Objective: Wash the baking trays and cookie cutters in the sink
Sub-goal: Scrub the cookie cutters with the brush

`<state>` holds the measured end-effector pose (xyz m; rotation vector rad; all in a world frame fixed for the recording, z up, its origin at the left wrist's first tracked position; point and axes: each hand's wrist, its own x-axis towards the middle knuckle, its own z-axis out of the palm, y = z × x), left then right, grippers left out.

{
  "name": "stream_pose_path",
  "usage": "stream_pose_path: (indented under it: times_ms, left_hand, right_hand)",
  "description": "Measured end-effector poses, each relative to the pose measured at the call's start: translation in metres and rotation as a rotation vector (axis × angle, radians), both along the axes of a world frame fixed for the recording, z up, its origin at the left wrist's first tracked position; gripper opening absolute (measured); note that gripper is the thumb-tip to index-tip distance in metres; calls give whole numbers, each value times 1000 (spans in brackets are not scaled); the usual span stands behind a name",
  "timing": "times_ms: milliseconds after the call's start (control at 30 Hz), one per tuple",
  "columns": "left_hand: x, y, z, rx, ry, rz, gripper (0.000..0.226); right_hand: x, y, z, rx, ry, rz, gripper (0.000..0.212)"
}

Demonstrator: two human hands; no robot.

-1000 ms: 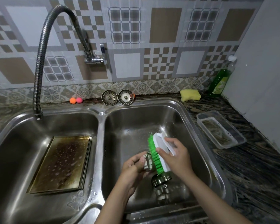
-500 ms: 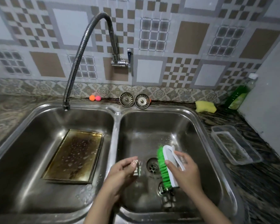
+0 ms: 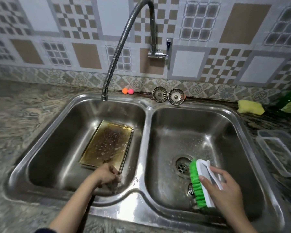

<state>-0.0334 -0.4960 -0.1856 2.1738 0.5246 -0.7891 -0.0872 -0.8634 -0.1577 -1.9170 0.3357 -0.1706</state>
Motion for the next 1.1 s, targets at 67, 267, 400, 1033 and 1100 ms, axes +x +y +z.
stream_pose_path:
  times_ms: [67, 267, 400, 1033, 1100]
  left_hand:
    - [2, -2, 5, 57, 72, -96, 21]
    - [13, -11, 39, -62, -120, 0, 15]
    - [20, -45, 69, -181, -422, -71, 15]
    - [43, -298, -50, -101, -300, -1051, 50]
    - [47, -300, -59, -99, -305, -1040, 50]
  right_hand:
    - [-3, 0, -1, 17, 4, -2, 36]
    - [-11, -23, -3, 32, -8, -102, 36]
    - [-11, -41, 6, 105, 8, -220, 38]
    - [-19, -78, -1, 219, -40, -399, 38]
    - [-18, -81, -1, 226, -44, -395, 37]
